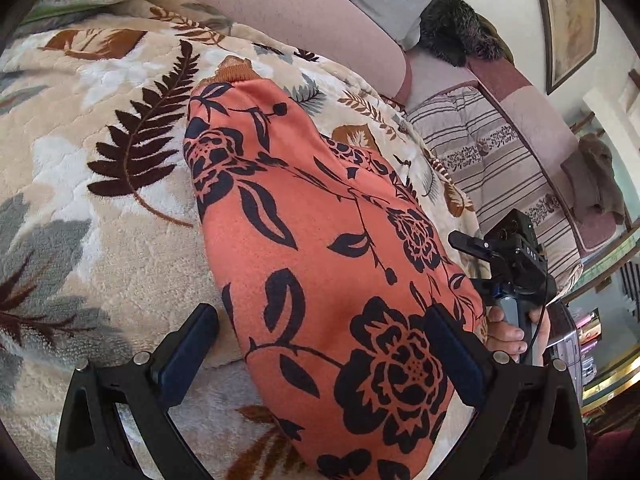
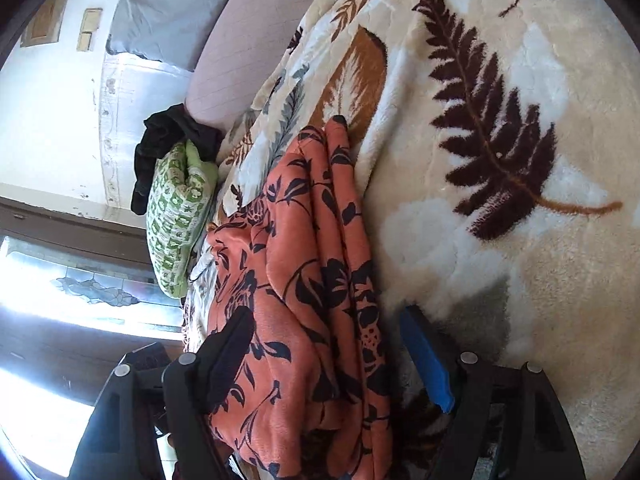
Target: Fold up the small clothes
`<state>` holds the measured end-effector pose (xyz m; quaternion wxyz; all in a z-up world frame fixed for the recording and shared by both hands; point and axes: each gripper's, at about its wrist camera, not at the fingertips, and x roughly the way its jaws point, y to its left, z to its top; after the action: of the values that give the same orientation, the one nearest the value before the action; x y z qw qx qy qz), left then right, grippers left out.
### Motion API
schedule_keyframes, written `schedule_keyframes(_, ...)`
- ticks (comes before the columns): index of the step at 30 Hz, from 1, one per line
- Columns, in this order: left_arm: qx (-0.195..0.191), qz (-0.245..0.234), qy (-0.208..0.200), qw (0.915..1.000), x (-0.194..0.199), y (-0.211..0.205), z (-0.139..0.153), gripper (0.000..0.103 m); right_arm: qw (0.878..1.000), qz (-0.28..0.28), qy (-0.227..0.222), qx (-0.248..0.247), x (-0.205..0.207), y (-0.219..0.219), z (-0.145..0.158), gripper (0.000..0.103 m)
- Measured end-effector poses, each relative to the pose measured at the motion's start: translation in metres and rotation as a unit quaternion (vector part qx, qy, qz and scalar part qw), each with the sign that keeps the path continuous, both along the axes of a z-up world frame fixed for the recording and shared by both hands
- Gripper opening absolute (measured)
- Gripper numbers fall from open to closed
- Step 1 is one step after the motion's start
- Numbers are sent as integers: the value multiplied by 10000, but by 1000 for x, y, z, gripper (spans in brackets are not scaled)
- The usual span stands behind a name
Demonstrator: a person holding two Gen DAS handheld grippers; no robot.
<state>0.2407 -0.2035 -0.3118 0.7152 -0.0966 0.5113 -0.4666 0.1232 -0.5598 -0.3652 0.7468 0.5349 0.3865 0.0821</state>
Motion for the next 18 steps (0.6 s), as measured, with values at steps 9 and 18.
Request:
schedule_keyframes(9,-82,231,259,9994,14,-9,-5,102,9992,232,-311,-34,31,31,1,80)
schedule_keyframes(18,114,409,-83,9991,11,-13,-1,65,9953,279,-243,-894,51,63,19,48)
